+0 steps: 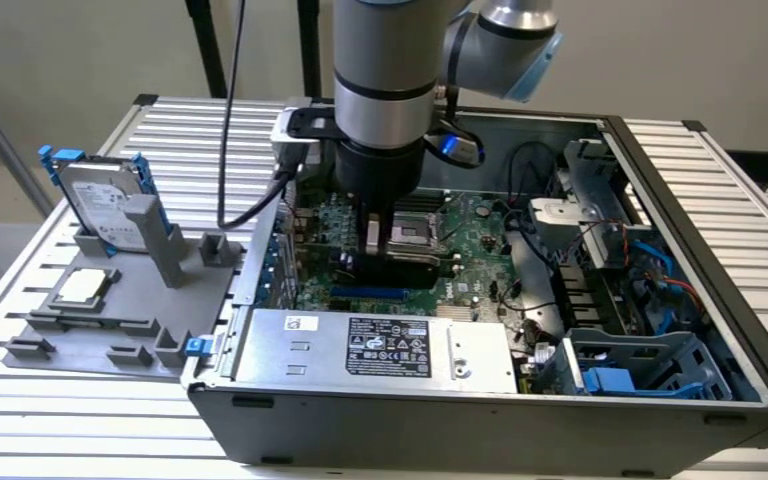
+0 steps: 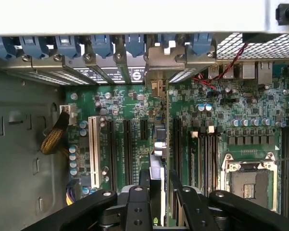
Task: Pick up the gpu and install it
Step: 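Insert the gpu into the slot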
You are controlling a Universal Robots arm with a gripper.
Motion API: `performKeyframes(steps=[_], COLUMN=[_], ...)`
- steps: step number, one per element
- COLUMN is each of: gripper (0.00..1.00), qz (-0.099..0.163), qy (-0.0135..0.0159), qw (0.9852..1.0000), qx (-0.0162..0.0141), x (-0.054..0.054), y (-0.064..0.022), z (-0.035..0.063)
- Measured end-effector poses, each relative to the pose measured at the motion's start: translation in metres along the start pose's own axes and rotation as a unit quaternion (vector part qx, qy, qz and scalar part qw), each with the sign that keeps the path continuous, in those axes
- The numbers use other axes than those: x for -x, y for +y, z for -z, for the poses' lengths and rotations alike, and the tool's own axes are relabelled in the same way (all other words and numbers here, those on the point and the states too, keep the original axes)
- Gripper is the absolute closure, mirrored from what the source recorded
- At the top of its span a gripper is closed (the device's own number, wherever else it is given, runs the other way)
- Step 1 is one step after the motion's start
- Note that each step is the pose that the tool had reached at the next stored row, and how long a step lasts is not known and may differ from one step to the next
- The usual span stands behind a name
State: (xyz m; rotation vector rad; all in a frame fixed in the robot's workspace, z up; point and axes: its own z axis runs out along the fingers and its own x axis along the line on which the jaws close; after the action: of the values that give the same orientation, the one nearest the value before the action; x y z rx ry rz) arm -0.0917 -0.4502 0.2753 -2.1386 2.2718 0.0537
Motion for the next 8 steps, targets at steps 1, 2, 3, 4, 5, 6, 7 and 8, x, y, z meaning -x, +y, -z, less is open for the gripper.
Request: performKeyframes(steps=[1, 2, 3, 4, 5, 6, 7, 8], gripper=[0.73, 0.73, 0.73, 0.73, 0.73, 0.73, 0.73, 0.73], qz=[0.0, 0.0, 0.0, 0.0, 0.0, 0.0, 0.0, 0.0], qy=[0.0, 0.0, 0.0, 0.0, 0.0001, 0.0, 0.0, 0.0], qw=[1.0, 1.0, 1.0, 1.0, 1.0, 1.0, 1.0, 1.0], qx=[0.0, 0.0, 0.0, 0.0001, 0.0001, 0.0001, 0.0001, 0.0001], x=[0.0, 0.0, 0.0, 0.0, -0.0001, -0.0001, -0.0001, -0.0002], y=[0.0, 0.0, 0.0001, 0.0002, 0.0003, 0.0006, 0.001, 0.0014], z=[-0.0006, -0.0011, -0.0018, -0.0025, -0.0031, -0.0038, -0.0044, -0.0051])
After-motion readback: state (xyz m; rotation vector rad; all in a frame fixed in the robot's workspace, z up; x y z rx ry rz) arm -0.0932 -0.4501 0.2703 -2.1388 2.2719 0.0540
